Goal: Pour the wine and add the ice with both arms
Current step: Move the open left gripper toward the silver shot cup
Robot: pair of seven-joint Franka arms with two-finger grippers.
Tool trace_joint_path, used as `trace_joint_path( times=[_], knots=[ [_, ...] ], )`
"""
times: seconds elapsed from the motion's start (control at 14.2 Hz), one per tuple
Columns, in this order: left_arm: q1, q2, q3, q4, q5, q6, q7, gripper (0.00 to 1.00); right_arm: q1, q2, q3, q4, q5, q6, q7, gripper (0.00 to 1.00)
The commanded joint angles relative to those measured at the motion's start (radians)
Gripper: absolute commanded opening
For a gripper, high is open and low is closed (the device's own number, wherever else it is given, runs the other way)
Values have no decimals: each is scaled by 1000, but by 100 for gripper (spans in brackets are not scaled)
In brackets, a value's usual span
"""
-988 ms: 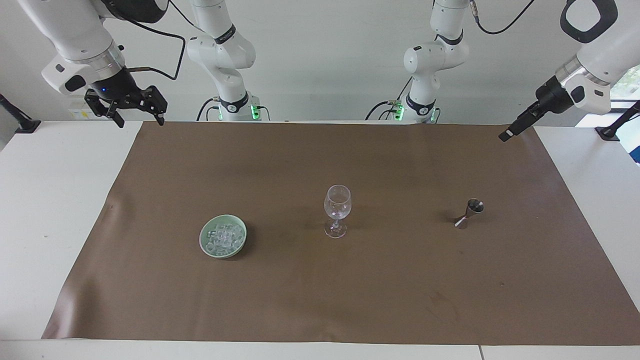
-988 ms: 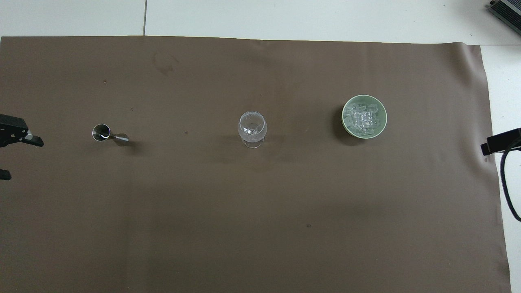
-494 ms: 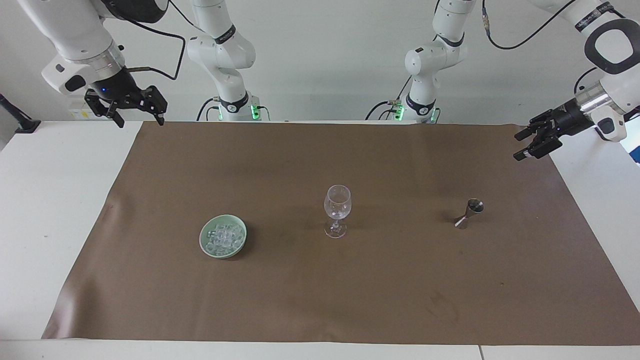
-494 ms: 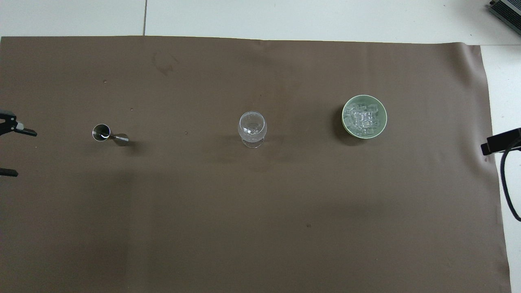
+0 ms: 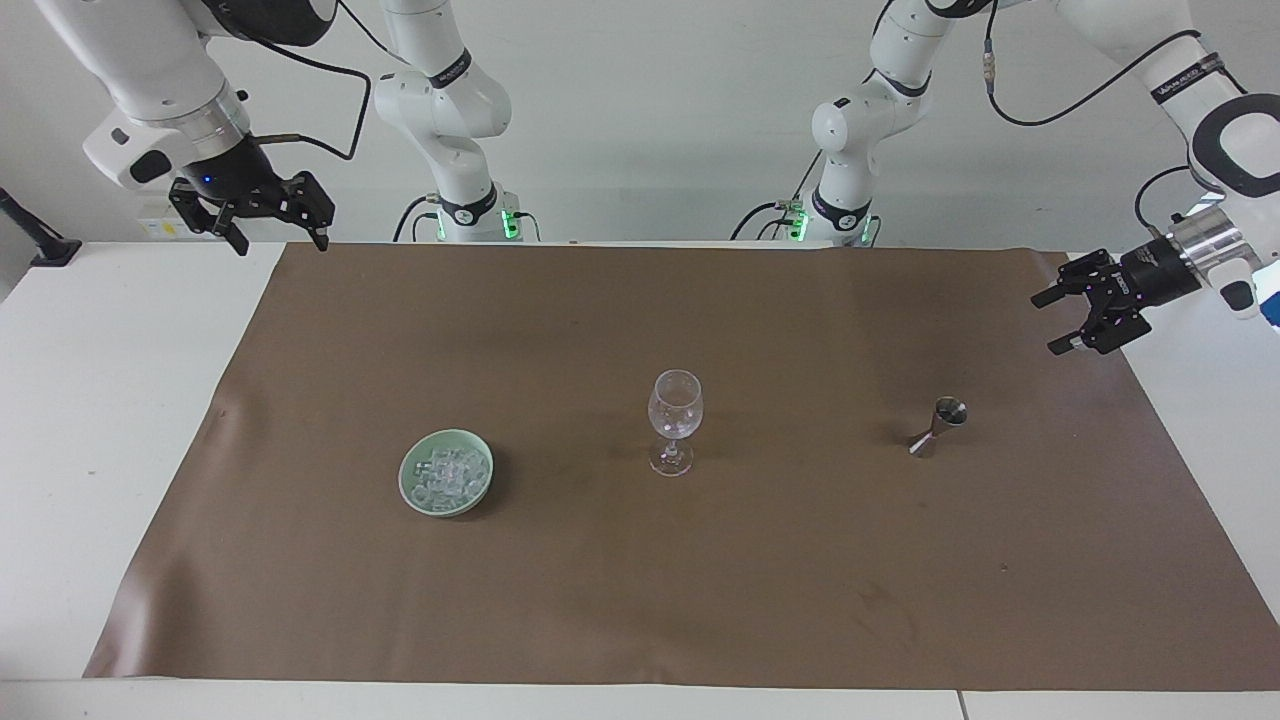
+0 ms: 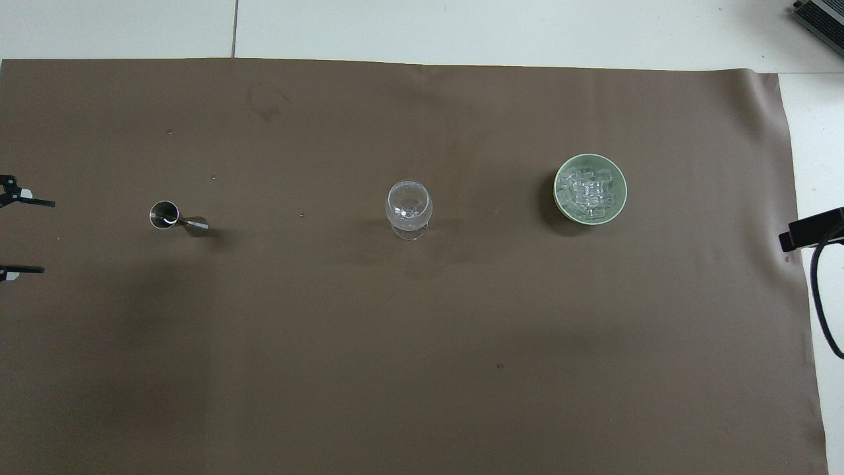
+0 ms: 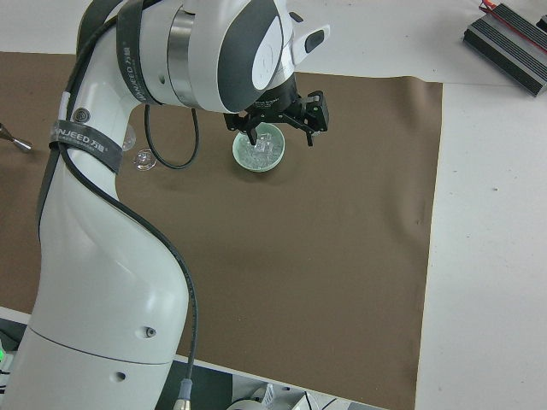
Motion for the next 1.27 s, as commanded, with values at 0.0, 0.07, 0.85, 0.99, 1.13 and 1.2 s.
trace_joint_path(
  times=[0.0,0.07,0.85,0.99,1.13,1.2],
  knots=[
    [37,-4,-11,-104,-92,86,-28,100,-2,-15,1,-18,14,5,-3,100],
    [50,-2,-11,-136,-139,123,-30,100,-2,-15,1,-18,14,4,-3,100],
    [72,2,-13,-426,-512,355,-36,100,-2,-15,1,-18,14,4,-3,100],
    [75,39,-13,-451,-566,355,19,100,-2,-15,1,-18,14,5,-3,100],
    [69,57,-13,-465,-606,355,54,100,-2,-15,1,-18,14,5,-3,100],
    [63,57,-13,-471,-624,361,55,100,-2,-15,1,-18,14,5,-3,100]
  ],
)
